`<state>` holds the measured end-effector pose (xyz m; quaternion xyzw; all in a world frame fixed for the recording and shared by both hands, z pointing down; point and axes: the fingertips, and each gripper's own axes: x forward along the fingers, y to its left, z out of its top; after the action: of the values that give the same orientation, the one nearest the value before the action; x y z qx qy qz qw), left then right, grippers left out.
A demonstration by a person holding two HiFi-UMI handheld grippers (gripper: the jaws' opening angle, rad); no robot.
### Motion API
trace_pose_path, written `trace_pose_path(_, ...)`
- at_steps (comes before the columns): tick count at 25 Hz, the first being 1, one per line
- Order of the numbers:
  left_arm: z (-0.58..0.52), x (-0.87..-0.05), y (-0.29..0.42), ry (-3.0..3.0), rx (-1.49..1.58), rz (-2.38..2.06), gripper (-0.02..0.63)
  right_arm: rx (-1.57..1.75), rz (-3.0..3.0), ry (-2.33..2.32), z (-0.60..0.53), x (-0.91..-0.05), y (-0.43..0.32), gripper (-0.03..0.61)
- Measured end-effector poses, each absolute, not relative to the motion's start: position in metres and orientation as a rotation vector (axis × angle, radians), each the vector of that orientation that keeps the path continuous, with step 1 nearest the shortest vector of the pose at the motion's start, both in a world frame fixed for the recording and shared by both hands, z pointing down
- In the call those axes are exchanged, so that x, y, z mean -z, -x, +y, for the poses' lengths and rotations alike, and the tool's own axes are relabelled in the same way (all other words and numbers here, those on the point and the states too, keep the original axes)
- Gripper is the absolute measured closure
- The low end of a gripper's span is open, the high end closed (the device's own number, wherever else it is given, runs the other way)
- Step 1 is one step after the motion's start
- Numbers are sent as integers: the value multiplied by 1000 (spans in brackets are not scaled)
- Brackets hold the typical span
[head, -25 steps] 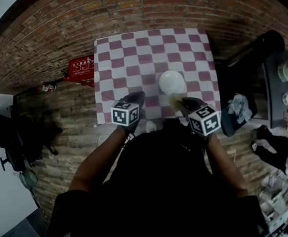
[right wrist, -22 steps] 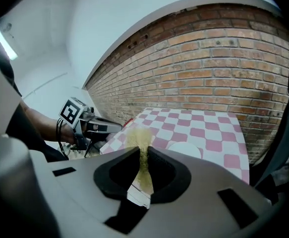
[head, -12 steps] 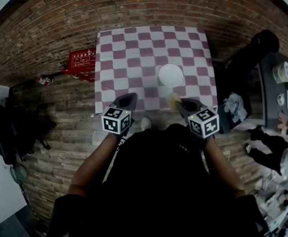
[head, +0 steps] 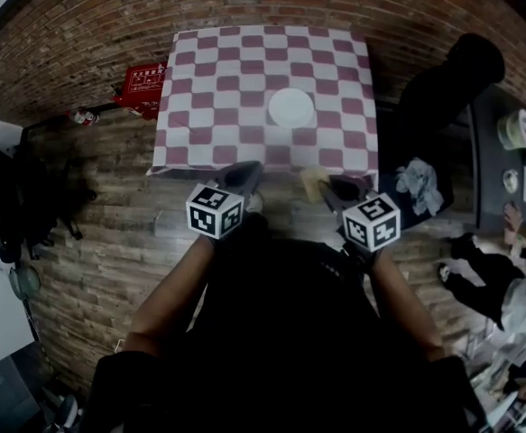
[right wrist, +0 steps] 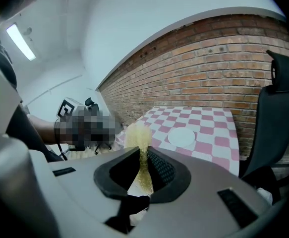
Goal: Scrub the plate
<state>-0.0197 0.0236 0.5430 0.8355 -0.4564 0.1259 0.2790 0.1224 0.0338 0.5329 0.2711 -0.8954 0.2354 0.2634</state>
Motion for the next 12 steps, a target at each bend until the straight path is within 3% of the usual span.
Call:
trace_pose_path(6,81,-549,-26,-2202,-364,-1270,604,-658,-2409,-738,76,-549,-208,531)
trace_pose_path(12,118,-527,-44,-2188,-354,-1343,604,-653,-2432,-725,103,-543,-239,531)
